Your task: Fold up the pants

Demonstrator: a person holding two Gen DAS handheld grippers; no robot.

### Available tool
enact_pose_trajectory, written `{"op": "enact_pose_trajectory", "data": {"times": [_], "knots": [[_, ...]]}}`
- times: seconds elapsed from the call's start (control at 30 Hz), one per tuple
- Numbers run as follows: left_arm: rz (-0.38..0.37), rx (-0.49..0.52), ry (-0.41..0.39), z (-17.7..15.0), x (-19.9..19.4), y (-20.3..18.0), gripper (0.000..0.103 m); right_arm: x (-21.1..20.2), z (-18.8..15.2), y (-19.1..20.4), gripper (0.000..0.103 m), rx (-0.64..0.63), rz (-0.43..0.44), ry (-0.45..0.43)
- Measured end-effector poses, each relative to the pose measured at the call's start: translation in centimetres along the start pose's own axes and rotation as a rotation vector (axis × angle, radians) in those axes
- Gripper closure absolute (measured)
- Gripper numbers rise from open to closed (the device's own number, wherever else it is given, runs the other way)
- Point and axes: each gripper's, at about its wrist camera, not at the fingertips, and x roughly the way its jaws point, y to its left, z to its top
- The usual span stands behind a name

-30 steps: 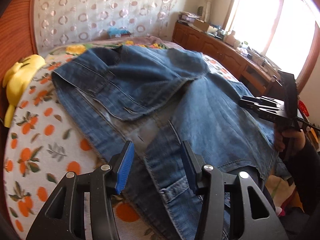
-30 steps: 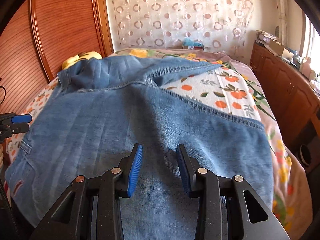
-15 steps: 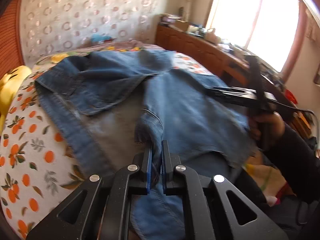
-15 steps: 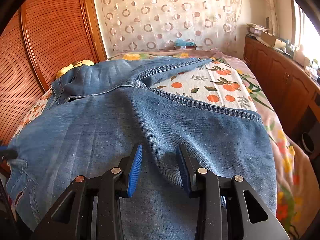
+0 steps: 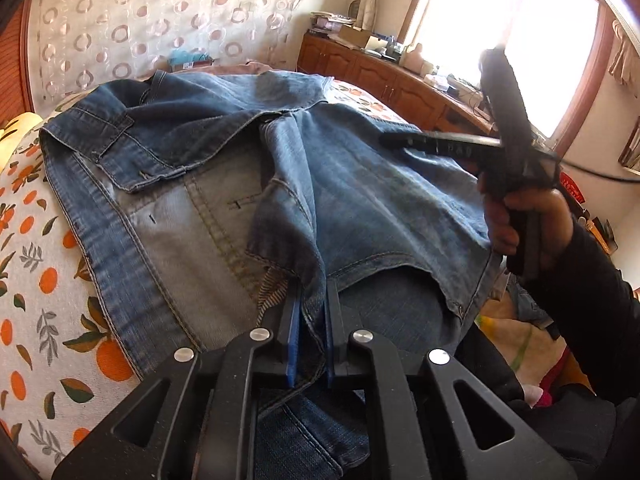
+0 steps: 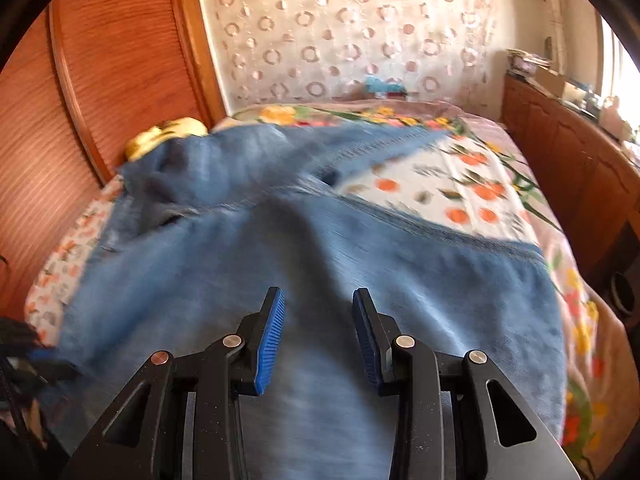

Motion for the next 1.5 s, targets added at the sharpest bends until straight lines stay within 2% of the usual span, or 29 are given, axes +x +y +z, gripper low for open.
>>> {"op": "enact_pose_trajectory", "data": {"times": [0.23, 0.4, 0.57, 0.73, 0.8, 1.23, 1.33, 1.5], "knots": [[-0.005, -0.009, -0.004, -0.1, -0.1, -0.1, 0.091, 1.3, 2.7, 5.7, 0.066, -0.074, 0.120, -0.006], [-0.015, -0.023, -0.008, -0.5, -0.4, 0.3, 0.090, 3.0, 3.7, 7.9, 0.066, -0.109, 0.191, 0.021], [-0.014, -0.025, -0.008, -0.7, -1.3, 0.7, 0.089, 4.8, 3.1, 8.1, 0.066, -0.142, 0.164, 0.088], [-0.021, -0.070, -0.043, -0.4, -3.4, 2.3, 0.071, 5.9, 3.1, 7.7, 0.066, -0.149, 0.146, 0.123], [-0.012, -0.091, -0.064, 0.0, -4.2, 3.2, 0.068, 6.4, 2.9, 7.8, 0.066, -0.152, 0.138, 0.138], [0.023, -0.136, -0.140, 5.2, -4.2, 6.3, 0.067, 6.0, 1.5, 7.8, 0.065, -0.178, 0.134, 0.111], [0.038, -0.127, -0.111, 6.1, -3.1, 6.2, 0.067, 5.6, 1.2, 7.6, 0.065, -0.177, 0.137, 0.104], [-0.001, -0.094, -0.037, 5.8, -0.1, 4.4, 0.067, 4.8, 0.7, 6.6, 0.064, -0.155, 0.151, 0.116]]}}
